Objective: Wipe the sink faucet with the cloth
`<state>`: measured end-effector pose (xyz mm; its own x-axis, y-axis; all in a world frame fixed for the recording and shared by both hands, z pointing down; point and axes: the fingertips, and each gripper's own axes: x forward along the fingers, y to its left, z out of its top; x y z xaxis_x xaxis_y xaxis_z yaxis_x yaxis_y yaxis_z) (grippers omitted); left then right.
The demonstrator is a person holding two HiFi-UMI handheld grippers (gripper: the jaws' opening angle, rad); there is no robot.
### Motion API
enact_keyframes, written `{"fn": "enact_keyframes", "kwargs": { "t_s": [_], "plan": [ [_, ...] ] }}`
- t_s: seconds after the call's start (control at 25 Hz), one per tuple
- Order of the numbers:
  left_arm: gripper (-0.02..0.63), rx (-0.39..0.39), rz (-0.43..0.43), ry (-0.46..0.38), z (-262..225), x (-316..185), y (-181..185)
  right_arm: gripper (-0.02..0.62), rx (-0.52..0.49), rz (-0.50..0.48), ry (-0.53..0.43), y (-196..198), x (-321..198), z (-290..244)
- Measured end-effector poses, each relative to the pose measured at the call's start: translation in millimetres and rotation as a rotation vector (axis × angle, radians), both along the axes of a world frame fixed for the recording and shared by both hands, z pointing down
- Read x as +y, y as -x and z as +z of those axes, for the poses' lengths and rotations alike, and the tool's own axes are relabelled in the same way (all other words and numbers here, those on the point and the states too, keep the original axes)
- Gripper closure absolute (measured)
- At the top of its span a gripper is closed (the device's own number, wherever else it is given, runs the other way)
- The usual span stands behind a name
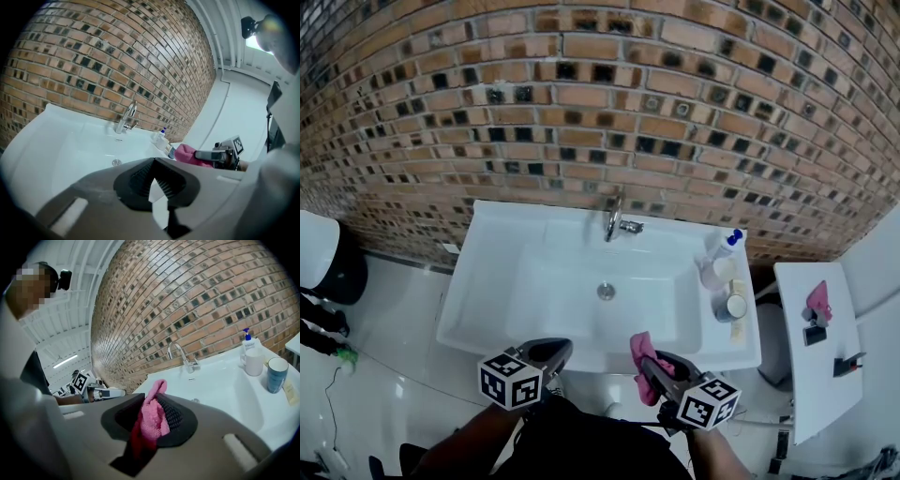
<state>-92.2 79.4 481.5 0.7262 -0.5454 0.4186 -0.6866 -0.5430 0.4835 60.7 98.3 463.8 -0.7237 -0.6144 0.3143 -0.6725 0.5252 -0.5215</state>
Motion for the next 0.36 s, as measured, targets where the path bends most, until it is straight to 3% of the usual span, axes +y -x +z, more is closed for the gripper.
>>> {"fn": "enact_keyframes", "kwargs": {
  "t_s": [0.36],
  "plan": [
    [0.601,-0.007,0.013,-0.007,-1.9,-4.3,-1.8,0.511,-0.007,0.007,0.001,-1.2,-4.2,0.0]
  ]
}}
